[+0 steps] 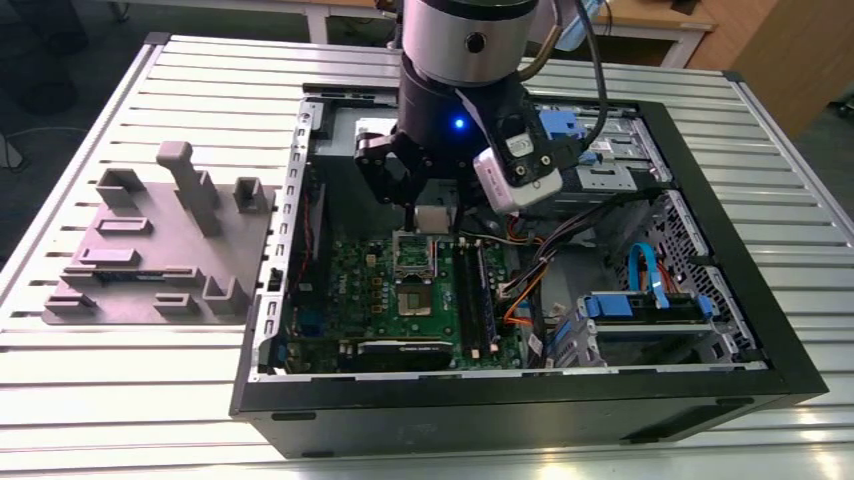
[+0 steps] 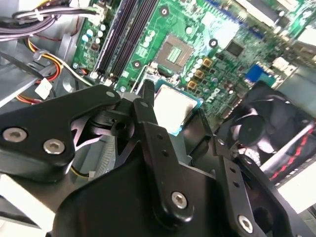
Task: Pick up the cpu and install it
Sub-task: 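Place the cpu into insertion slot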
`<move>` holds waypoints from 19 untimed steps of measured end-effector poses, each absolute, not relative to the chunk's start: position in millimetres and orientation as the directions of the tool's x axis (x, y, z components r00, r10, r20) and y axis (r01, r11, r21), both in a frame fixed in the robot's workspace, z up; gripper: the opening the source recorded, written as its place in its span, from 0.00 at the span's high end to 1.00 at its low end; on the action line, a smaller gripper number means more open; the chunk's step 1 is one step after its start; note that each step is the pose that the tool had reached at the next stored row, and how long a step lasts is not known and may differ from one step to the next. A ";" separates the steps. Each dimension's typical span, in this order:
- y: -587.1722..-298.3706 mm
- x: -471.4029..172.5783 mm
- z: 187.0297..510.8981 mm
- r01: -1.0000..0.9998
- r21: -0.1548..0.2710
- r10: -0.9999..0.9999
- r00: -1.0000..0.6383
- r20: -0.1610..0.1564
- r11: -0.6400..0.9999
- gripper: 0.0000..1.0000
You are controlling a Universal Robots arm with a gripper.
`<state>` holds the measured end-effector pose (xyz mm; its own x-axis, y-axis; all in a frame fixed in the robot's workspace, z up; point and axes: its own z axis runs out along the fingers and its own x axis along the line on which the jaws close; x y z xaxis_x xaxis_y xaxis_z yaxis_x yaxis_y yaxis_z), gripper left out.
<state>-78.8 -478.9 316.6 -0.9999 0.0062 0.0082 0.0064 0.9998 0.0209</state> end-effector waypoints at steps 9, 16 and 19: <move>-478.4 -78.8 300.1 0.006 0.021 0.006 -1.000 0.009 1.000 0.53; -478.4 -78.9 288.7 0.007 0.021 0.006 -1.000 0.025 1.000 0.53; -478.4 -78.4 283.4 0.007 0.021 0.006 -1.000 0.025 1.000 0.53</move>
<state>-78.4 -478.4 283.4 -0.9997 0.0061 0.0249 0.0067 0.9998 0.0208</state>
